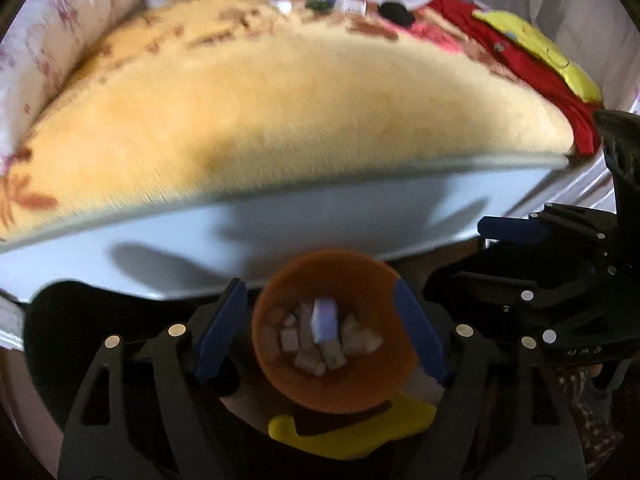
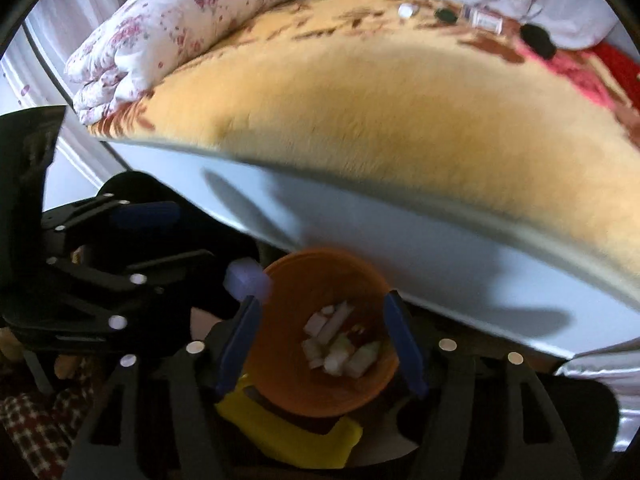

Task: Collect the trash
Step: 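Carry both items over the orange bin and open both tools to drop them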

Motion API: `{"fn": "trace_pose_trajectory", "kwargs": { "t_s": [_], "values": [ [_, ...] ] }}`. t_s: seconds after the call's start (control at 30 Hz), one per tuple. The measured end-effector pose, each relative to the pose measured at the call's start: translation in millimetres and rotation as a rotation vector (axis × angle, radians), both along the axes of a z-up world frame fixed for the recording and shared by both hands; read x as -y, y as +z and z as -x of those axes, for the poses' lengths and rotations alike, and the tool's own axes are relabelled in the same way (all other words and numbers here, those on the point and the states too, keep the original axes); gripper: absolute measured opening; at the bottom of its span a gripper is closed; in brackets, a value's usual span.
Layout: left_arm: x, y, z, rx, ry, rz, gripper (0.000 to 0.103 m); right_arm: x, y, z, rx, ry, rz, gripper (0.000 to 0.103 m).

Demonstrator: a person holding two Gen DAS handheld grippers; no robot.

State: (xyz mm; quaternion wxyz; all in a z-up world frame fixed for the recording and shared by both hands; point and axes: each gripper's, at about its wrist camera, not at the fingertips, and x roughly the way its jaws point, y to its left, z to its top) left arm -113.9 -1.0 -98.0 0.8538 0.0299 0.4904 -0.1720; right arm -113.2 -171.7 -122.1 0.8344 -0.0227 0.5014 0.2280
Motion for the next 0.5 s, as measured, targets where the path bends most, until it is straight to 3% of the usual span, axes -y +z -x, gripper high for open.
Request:
{"fn": "trace_pose_trajectory", "kwargs": {
  "t_s": [0.07, 0.3, 0.5],
  "values": [
    [-0.4, 7.9, -0.5, 0.031, 0.005, -0.003, 0.076, 3.6, 7.2, -1.1, 0.029, -0.015, 0.001, 0.071],
    [3.6, 34.5, -21.3, 0.130, 0.034, 0.015, 0.077, 20.8, 36.0, -18.5, 0.137, -0.060, -0.030, 0.074],
    [11.7, 67.8, -72.8, 0.237, 0.078, 0.009, 0.077, 32.4, 59.8, -58.8, 0.224, -0.107, -0.045, 0.075]
  ]
}}
